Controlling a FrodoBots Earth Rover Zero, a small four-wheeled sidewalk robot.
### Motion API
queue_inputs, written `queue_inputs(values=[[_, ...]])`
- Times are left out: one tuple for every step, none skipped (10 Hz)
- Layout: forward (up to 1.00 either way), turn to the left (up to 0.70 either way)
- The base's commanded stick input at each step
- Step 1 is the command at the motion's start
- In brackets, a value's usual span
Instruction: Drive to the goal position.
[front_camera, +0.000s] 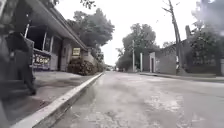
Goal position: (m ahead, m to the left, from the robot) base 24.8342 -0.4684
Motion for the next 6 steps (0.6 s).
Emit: queue_inputs(values=[[0.70, 0.00], [0.70, 0.00], [0.70, 0.00], [0.70, 0.00], [0.70, 0.00], [0.70, 0.00]])
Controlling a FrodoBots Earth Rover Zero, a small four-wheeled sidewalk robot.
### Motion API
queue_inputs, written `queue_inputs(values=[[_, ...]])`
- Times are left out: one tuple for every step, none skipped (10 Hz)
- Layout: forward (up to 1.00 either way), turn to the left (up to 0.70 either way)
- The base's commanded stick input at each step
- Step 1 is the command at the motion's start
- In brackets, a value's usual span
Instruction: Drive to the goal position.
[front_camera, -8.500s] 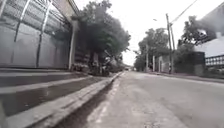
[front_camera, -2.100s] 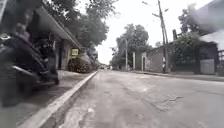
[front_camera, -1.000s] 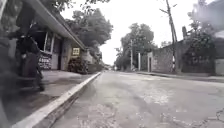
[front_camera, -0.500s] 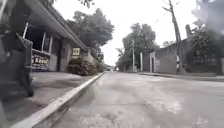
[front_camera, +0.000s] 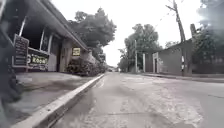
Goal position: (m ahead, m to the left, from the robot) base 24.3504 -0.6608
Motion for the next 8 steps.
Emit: queue_inputs(values=[[0.70, 0.00], [0.70, 0.00], [0.70, 0.00], [0.70, 0.00], [0.70, 0.00], [0.70, 0.00], [0.70, 0.00], [0.70, 0.00]])
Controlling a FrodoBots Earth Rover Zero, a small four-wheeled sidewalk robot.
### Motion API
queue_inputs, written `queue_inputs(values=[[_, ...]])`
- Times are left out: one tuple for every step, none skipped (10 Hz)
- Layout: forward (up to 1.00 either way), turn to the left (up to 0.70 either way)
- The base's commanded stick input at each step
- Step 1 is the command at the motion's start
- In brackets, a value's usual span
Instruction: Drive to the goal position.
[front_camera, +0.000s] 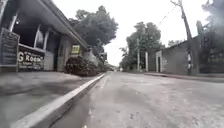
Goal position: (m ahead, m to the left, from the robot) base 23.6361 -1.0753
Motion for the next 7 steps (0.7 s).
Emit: queue_inputs(values=[[0.70, 0.00], [0.70, 0.00], [0.70, 0.00], [0.70, 0.00], [0.70, 0.00], [0.70, 0.00], [0.70, 0.00]])
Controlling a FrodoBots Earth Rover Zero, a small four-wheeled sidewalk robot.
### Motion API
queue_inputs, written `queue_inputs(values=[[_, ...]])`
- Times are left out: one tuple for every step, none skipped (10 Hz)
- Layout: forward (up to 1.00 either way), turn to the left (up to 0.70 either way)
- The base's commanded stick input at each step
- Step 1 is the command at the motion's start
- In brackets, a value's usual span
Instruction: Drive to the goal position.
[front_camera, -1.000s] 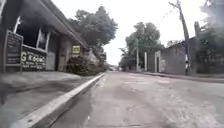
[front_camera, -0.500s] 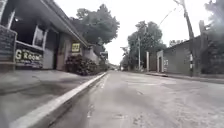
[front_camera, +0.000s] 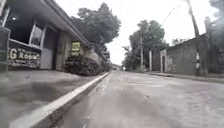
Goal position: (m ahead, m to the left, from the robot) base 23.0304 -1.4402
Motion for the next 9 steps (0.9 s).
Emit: queue_inputs(values=[[0.70, -0.20], [0.70, -0.35], [0.70, -0.35], [0.70, -0.35], [0.70, -0.35], [0.70, -0.35], [0.70, -0.35], [0.70, -0.35], [0.70, -0.35]])
